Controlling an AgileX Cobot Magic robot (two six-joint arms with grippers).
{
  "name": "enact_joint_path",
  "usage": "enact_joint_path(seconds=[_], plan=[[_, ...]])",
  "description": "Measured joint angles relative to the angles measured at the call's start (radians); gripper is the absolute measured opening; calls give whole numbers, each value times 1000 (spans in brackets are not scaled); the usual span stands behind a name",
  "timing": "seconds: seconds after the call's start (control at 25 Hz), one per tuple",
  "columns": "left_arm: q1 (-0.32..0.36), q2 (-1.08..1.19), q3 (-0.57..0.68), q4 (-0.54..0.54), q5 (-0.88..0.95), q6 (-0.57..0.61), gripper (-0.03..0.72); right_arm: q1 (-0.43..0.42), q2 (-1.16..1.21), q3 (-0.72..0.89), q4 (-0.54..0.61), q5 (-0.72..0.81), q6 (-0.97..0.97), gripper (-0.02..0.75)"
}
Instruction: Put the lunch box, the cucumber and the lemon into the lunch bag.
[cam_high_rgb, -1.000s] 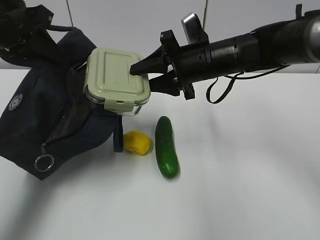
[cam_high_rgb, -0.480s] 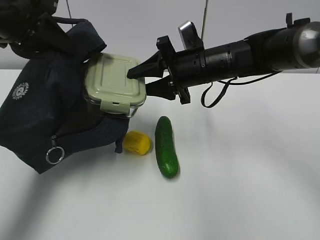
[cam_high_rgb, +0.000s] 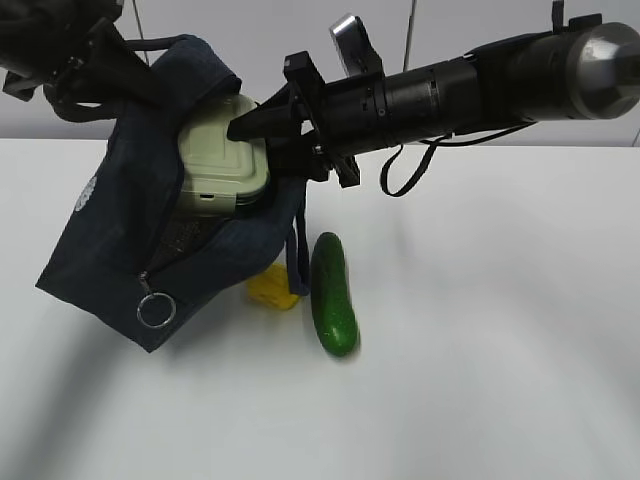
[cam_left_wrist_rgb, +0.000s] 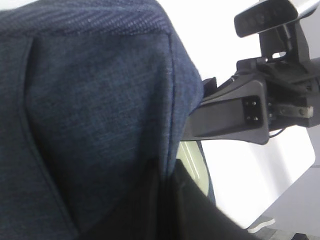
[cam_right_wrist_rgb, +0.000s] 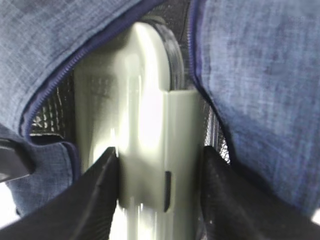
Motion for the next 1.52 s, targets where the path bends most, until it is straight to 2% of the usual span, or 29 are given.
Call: enact_joint_path(seconds=[0.32,0.6,0.88,1.52], plan=[[-2,28,0,-73,0,26,-6,31,27,-1,-62,-63,2,363],[-2,43,0,-74,0,30,-7,49,27,-3,-99,-146,2,363],[-2,93,0,-76,2,51,-7,107,28,-4,-169,-210,2,363],[-2,117,0,-76,-4,88,-7,116,97,-53,-177,-233,2,363]])
